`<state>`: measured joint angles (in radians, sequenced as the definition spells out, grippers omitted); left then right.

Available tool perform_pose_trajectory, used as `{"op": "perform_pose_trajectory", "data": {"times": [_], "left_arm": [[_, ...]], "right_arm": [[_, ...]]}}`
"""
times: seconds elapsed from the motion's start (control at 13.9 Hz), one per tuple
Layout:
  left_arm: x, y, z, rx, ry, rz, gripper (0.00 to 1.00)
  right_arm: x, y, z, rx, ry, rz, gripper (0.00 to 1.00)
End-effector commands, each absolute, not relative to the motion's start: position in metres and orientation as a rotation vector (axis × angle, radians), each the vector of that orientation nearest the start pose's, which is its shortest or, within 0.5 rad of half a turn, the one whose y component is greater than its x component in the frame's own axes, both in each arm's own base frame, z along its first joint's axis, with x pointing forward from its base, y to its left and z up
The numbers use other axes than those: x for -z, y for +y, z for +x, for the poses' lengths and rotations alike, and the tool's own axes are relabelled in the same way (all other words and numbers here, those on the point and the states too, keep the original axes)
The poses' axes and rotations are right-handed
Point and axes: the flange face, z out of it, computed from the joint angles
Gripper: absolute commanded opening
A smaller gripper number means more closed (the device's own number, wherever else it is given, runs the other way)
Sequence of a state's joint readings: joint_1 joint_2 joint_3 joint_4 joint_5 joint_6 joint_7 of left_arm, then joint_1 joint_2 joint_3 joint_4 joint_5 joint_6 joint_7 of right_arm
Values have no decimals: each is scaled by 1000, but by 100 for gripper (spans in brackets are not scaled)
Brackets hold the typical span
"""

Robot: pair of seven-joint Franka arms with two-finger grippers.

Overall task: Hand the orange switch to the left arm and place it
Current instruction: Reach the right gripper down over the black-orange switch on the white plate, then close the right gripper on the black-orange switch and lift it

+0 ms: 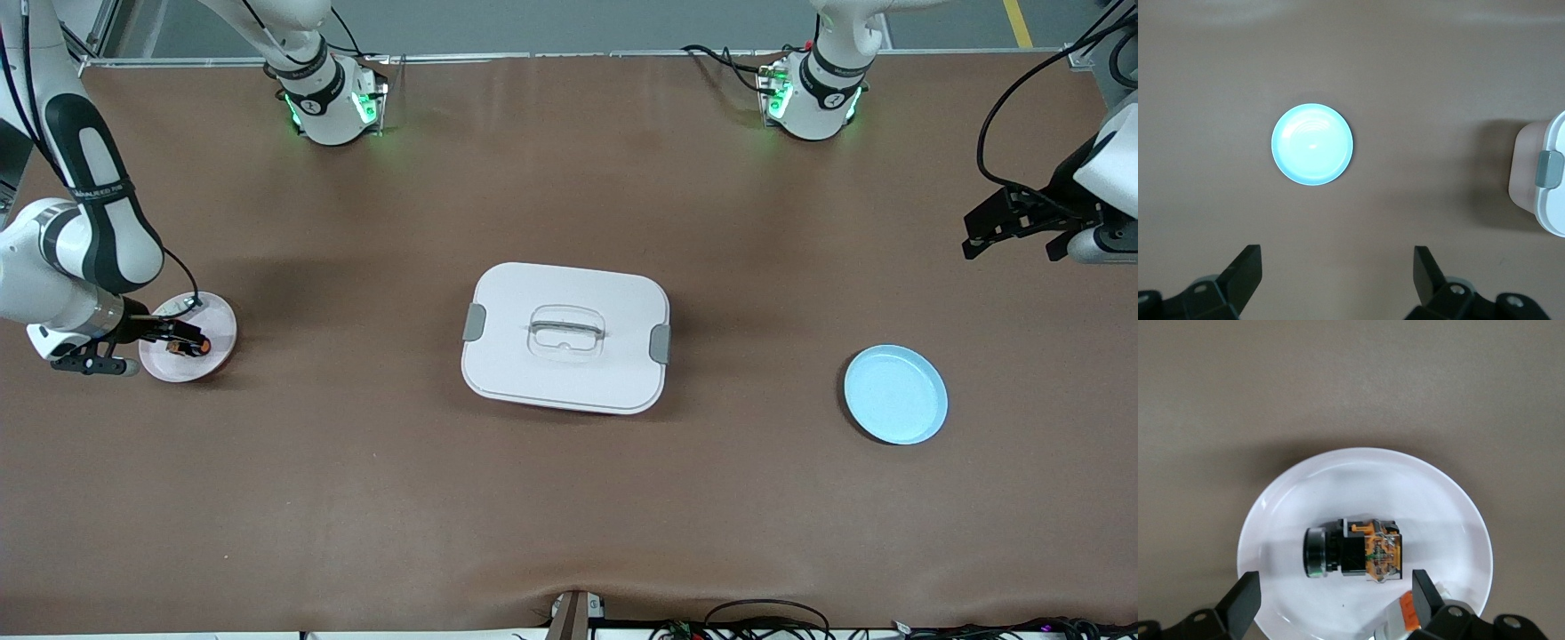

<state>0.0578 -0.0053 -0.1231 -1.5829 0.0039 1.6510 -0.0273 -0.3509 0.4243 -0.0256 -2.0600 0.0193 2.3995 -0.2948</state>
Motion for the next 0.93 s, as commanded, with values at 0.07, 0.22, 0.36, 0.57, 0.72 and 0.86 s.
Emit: {"op": "perform_pose_trajectory", "data": {"times": [0.07, 0.22, 0.36, 0.57, 0.72, 0.86], "left_arm": [[-634, -36, 560, 116, 58, -3144, 100], [-634, -36, 560, 116, 58, -3144, 100], [-634, -35, 560, 116, 53, -3144, 100], [-634, -35, 560, 116, 55, -3144, 100], [-634, -36, 560, 116, 55, -3145, 100], [-634, -35, 560, 116, 55, -3144, 100]], "right_arm": [[-209, -221, 539, -110, 132, -3091, 100], [-204, -221, 541, -95, 133, -3095, 100], [-197, -222, 542, -70, 136, -3101, 100], [-190, -221, 543, -60, 138, -3102, 100], [-185, -221, 542, -70, 140, -3097, 100], [-179, -221, 542, -73, 140, -3097, 100]]}}
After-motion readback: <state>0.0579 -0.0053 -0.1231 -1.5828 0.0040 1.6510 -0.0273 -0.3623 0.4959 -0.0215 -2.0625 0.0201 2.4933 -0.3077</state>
